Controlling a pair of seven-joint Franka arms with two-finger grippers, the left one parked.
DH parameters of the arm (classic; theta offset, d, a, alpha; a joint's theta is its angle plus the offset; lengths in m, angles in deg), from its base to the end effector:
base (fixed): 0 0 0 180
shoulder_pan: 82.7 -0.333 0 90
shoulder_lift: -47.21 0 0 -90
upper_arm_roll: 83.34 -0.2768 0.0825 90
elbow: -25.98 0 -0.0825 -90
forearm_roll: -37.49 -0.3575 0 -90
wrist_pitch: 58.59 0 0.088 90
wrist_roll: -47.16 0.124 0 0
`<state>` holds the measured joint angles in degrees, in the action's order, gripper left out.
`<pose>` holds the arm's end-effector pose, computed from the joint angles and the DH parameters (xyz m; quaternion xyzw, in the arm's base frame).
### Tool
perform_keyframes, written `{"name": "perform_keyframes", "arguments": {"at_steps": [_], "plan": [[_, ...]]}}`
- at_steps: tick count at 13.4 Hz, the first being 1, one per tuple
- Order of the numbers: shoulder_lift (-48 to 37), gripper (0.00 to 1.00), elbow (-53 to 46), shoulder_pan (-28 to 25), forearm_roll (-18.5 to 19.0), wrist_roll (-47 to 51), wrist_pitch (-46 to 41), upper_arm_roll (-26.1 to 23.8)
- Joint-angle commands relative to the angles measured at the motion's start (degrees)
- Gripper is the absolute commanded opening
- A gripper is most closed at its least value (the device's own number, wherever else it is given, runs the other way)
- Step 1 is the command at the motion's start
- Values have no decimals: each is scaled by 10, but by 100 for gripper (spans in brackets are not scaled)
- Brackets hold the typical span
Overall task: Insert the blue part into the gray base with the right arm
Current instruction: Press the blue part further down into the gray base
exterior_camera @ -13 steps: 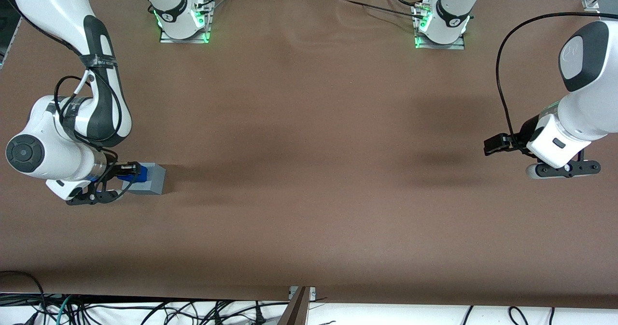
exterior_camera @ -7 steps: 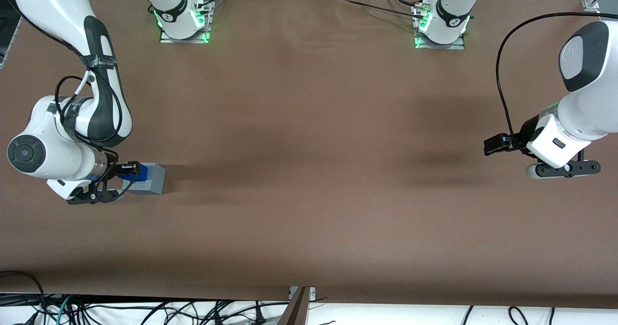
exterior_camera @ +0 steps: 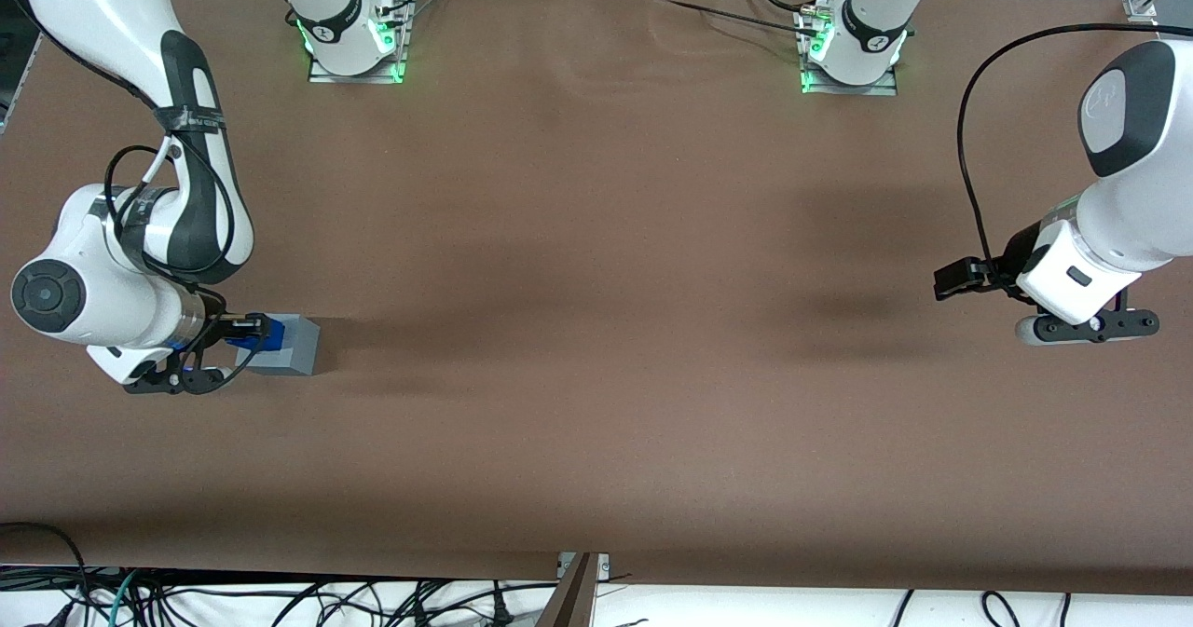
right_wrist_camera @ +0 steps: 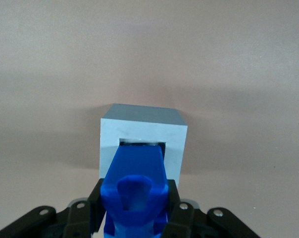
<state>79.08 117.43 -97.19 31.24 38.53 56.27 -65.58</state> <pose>0.6306 -0.0091 0.2749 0.9969 0.0378 -0.0630 0.0277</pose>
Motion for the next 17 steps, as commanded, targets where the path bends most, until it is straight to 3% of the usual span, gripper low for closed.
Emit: {"name": "perform_keyframes", "arguments": {"at_steps": [1,17], "plan": [[-15,16,7,1,-8,6,7,1],[-6,16,11,0,-8,27,27,-1]]}}
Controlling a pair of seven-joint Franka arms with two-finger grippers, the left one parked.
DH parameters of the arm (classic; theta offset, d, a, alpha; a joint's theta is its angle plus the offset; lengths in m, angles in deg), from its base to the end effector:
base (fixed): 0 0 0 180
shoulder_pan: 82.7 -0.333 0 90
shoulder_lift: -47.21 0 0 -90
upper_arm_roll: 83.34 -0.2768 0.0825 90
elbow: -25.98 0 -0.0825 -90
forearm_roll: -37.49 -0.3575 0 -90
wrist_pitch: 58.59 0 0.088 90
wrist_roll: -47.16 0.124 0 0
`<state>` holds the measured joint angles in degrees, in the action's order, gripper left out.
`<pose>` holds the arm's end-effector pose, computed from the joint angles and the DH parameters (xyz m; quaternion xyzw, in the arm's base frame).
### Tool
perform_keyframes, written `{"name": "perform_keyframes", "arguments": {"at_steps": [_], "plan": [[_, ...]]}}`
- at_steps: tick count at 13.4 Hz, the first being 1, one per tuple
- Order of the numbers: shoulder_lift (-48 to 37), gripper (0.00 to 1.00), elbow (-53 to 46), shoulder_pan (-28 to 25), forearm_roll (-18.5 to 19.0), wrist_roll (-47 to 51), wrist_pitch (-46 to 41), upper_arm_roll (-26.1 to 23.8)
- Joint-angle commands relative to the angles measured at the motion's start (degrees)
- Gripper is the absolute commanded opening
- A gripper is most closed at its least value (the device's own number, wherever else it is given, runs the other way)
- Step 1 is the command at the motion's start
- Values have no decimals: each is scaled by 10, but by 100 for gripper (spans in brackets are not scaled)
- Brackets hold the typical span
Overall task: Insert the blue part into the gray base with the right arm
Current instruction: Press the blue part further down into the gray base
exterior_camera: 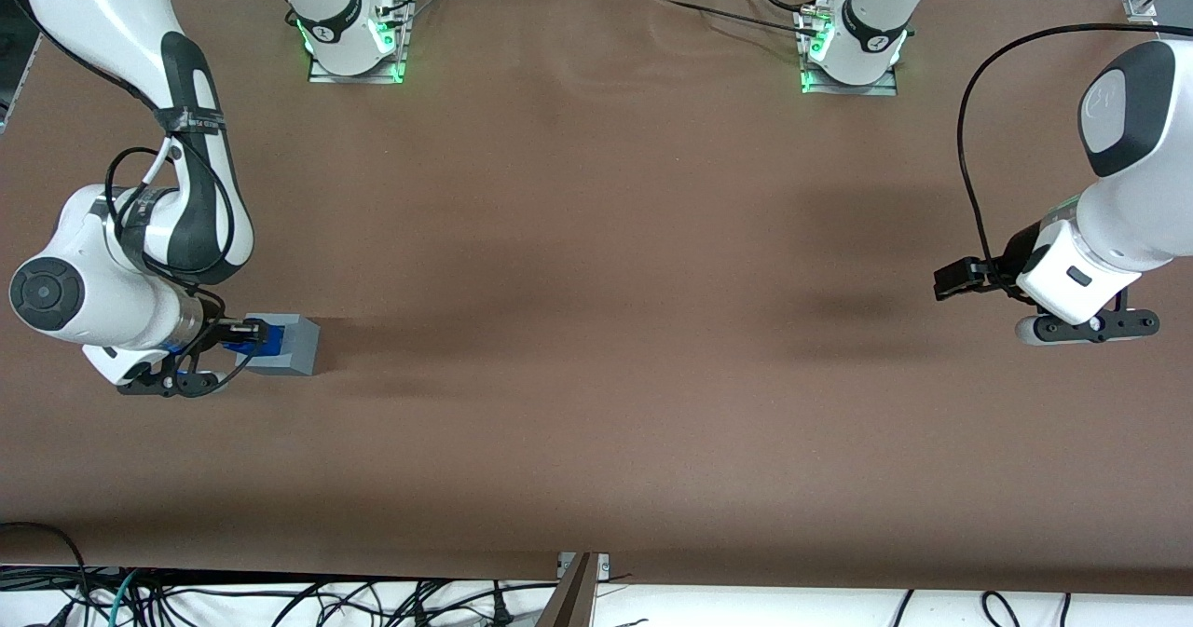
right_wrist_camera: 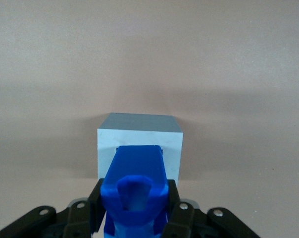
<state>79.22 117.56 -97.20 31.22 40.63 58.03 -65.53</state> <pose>0.6340 -0.0098 0.2748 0.9981 0.0196 -0.0495 0.0306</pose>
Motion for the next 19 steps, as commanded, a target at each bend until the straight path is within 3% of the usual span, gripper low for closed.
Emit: {"name": "perform_keyframes", "arguments": {"at_steps": [1,19], "plan": [[-7,16,10,-1,-8,6,9,-2],[-4,16,37,-3,-7,-2,48,-2]]}}
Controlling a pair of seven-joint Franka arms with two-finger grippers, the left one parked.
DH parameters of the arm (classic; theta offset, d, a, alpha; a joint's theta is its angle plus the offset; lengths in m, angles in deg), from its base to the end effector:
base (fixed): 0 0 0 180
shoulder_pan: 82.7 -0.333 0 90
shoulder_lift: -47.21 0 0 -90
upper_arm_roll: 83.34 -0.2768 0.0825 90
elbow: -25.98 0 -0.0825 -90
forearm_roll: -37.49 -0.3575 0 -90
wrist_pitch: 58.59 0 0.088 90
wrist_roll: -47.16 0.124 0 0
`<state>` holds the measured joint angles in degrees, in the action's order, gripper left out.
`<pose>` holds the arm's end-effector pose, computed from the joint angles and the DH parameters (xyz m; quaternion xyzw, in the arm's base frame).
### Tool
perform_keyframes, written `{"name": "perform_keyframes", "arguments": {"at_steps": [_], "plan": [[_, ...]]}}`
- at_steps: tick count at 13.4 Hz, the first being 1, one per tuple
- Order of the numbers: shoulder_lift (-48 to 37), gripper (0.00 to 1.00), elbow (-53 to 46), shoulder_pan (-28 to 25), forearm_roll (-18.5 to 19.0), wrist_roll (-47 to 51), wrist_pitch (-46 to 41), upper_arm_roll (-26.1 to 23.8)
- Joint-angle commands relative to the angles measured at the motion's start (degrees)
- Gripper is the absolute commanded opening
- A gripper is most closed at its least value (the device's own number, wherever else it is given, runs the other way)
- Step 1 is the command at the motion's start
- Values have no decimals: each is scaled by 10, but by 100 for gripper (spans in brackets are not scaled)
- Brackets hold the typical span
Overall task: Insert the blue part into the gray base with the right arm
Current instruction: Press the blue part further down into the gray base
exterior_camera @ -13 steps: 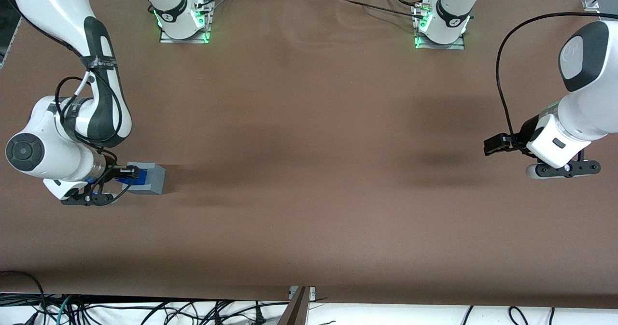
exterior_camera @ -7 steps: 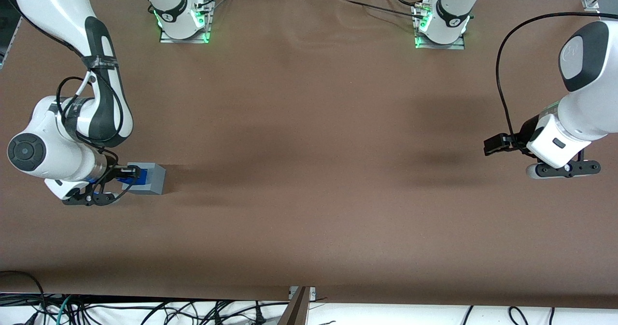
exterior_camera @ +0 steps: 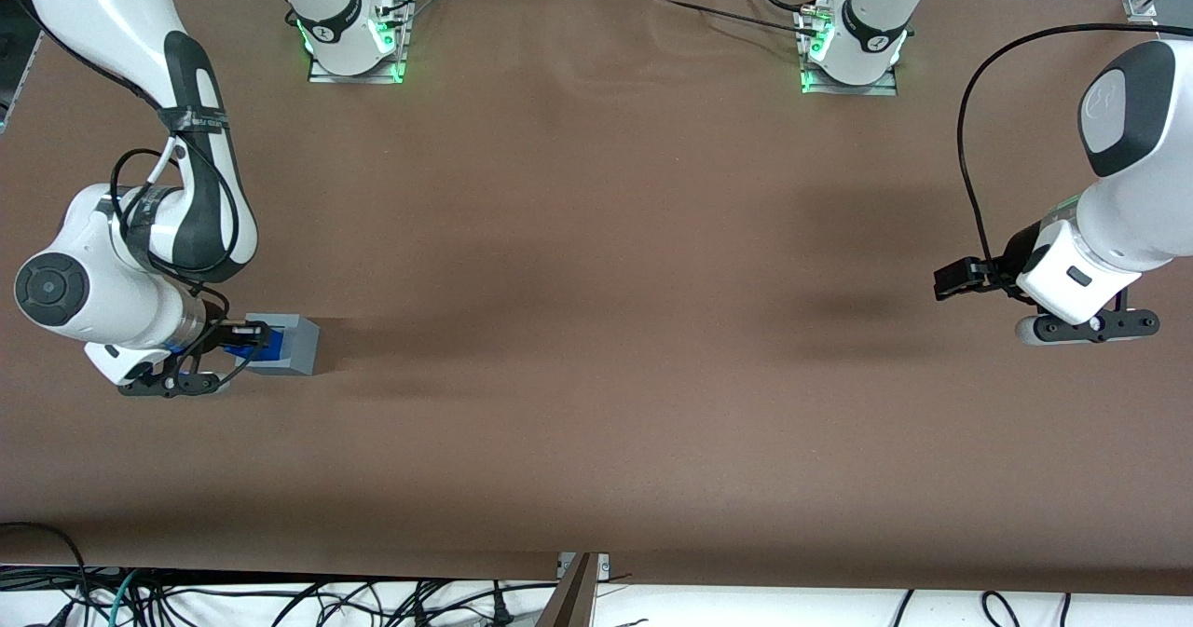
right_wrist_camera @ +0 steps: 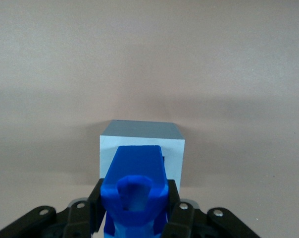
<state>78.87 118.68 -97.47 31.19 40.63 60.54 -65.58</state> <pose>0.6351 -0.0076 0.2738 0.9987 0.0216 -0.0344 0.0312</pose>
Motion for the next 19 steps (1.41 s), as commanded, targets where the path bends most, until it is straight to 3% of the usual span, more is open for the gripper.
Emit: {"name": "perform_keyframes", "arguments": {"at_steps": [1,19], "plan": [[0,16,27,0,-7,-1,22,-1],[-16,16,54,-2,-7,-1,20,-1]]}}
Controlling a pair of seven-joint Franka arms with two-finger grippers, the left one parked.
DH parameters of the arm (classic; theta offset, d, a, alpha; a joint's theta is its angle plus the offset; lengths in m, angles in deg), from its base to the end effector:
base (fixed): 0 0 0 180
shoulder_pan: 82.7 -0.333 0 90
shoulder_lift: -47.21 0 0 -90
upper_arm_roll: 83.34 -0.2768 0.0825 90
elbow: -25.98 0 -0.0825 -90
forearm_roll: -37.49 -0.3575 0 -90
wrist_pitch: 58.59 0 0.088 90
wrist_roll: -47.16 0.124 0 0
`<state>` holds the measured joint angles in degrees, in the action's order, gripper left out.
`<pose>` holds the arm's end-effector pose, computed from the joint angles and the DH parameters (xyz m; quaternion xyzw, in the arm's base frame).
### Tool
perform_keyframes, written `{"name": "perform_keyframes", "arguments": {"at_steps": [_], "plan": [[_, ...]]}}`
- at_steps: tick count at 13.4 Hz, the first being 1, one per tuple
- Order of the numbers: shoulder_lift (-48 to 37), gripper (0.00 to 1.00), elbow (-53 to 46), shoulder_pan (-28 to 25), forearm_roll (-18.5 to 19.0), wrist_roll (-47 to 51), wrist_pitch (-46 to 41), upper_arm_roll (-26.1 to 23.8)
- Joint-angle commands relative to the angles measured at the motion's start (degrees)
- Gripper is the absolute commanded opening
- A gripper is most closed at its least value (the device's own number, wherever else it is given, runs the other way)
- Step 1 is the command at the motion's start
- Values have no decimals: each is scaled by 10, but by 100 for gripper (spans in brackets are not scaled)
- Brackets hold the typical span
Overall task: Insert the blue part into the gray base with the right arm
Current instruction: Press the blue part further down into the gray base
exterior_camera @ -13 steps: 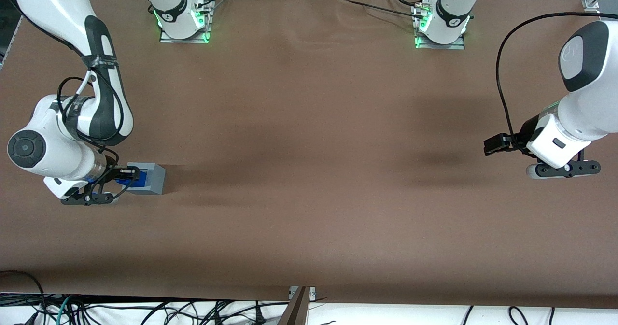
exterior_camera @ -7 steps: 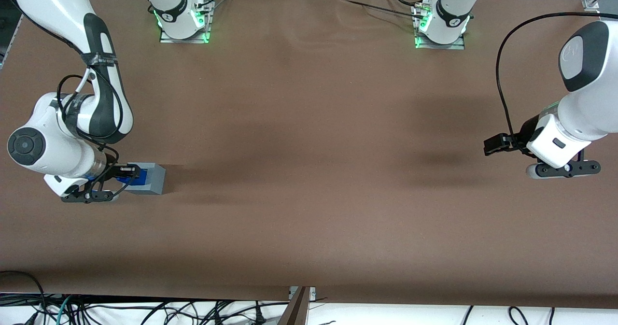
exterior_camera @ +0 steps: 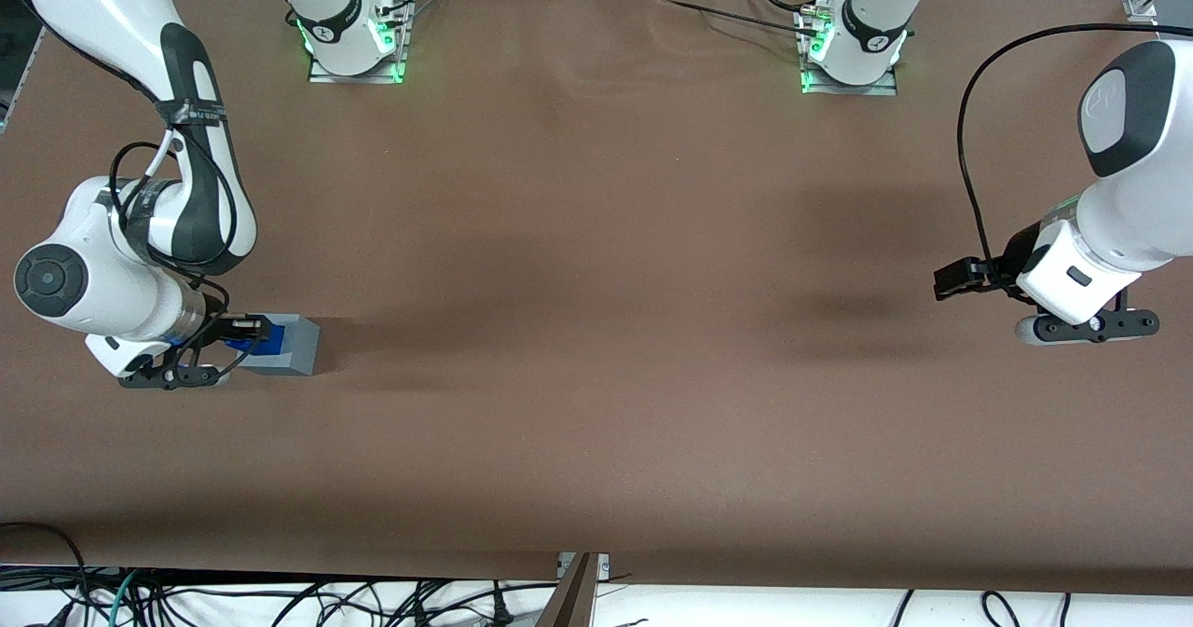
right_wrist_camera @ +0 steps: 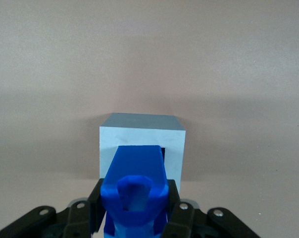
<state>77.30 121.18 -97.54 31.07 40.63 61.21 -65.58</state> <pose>0.6269 -0.0091 0.2731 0.9988 0.0188 -0.0368 0.0269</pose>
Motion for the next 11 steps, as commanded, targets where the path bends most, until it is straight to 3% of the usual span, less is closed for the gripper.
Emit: {"name": "perform_keyframes", "arguments": {"at_steps": [1,8,9,10,11], "plan": [[0,16,33,-1,-5,-1,13,-1],[-2,16,39,-1,-5,-2,15,-1],[-2,28,39,-1,-6,-2,18,-1],[-2,99,39,-1,-6,5,18,-1],[-3,99,38,-1,-5,5,18,-1]]}}
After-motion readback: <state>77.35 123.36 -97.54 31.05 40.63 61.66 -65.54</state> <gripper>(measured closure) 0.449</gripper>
